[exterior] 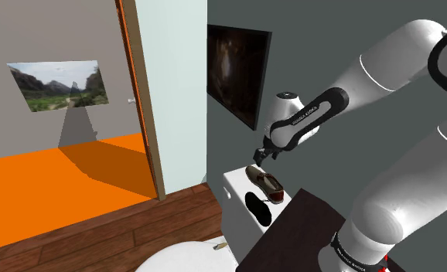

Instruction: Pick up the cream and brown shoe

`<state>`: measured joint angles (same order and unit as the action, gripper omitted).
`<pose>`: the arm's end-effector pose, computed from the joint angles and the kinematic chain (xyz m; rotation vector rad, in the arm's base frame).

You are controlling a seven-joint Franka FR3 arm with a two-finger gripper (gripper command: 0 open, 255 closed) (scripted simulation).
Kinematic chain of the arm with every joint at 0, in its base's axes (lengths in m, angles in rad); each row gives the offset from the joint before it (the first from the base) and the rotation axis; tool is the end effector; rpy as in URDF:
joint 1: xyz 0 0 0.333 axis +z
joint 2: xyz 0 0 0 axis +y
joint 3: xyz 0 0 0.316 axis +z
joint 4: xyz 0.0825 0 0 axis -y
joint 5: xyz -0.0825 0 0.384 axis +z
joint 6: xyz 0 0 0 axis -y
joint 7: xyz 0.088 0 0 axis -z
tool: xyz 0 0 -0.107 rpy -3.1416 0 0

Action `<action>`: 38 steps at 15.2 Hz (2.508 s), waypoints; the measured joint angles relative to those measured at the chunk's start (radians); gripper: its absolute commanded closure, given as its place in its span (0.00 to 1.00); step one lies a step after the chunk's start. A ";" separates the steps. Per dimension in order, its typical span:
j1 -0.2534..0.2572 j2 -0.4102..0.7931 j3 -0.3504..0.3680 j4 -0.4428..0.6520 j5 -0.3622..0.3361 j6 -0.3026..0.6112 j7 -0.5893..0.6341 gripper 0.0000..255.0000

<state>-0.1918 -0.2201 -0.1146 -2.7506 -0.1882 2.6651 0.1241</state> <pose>0.3841 -0.1137 0.2973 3.0239 -0.4075 0.1951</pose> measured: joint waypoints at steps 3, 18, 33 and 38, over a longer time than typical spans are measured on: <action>-0.030 0.136 -0.008 0.011 -0.040 0.126 0.044 0.00; -0.020 0.668 -0.135 0.176 -0.176 0.516 0.240 0.00; -0.016 0.679 -0.146 0.192 -0.167 0.534 0.245 1.00; -0.028 0.611 -0.120 0.157 -0.176 0.468 0.227 1.00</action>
<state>-0.2199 0.3908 -0.2349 -2.5936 -0.3639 3.1334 0.3512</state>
